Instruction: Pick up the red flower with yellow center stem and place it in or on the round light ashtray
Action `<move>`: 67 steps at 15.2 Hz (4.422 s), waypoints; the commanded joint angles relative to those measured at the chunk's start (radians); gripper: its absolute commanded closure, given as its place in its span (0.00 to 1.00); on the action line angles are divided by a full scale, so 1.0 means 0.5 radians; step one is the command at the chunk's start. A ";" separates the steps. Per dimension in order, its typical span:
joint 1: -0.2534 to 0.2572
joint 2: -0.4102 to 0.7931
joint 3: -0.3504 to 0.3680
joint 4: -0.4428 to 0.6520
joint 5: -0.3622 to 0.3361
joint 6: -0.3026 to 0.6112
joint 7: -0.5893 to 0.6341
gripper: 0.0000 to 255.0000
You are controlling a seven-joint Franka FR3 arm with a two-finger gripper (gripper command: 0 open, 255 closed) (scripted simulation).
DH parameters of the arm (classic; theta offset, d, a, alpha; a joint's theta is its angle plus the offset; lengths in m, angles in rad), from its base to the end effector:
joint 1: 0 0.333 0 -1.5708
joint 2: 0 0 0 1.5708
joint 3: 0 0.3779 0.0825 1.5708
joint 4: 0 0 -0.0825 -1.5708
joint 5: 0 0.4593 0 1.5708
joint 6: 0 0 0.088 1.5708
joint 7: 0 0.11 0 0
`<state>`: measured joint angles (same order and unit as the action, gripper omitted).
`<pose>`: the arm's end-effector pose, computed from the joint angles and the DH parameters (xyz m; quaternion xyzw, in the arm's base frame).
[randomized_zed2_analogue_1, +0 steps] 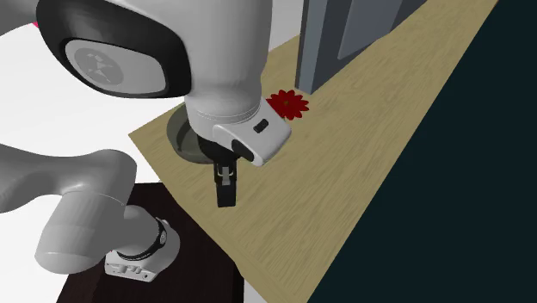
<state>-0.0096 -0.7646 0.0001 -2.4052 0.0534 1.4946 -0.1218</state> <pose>0.3330 0.0031 0.5916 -0.9954 -0.0560 0.0710 0.0314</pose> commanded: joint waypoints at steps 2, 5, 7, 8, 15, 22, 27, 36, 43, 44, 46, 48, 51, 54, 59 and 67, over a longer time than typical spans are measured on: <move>0.034 0.092 -0.019 0.068 0.021 0.010 -0.072 0.00; 0.139 0.361 -0.068 0.284 0.093 0.015 -0.288 0.00; 0.205 0.533 -0.095 0.439 0.147 -0.003 -0.434 0.00; 0.236 0.617 -0.105 0.520 0.176 -0.019 -0.506 0.00; 0.416 1.183 -0.134 1.153 0.395 -0.232 -0.992 0.00; 0.494 1.516 -0.091 1.561 0.541 -0.406 -1.270 0.00; 0.513 1.441 -0.071 1.352 0.540 -0.265 -1.277 0.00; 0.515 1.434 -0.069 1.329 0.540 -0.250 -1.278 1.00; 0.514 1.434 -0.069 1.337 0.540 -0.257 -1.277 1.00; 0.512 1.427 -0.071 1.328 0.538 -0.256 -1.280 1.00; 0.514 1.437 -0.069 1.359 0.541 -0.276 -1.270 1.00; 0.512 1.444 -0.070 1.421 0.545 -0.328 -1.255 1.00; 0.510 1.460 -0.073 1.519 0.551 -0.408 -1.232 1.00; 0.511 1.463 -0.073 1.549 0.554 -0.430 -1.224 1.00; 0.523 1.704 -0.061 1.871 0.191 -0.530 -1.317 0.00; 0.611 2.259 -0.074 2.656 -0.559 -0.753 -1.587 0.00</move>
<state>0.2880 0.3216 -0.0341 -1.1388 -0.1723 1.1343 -0.8936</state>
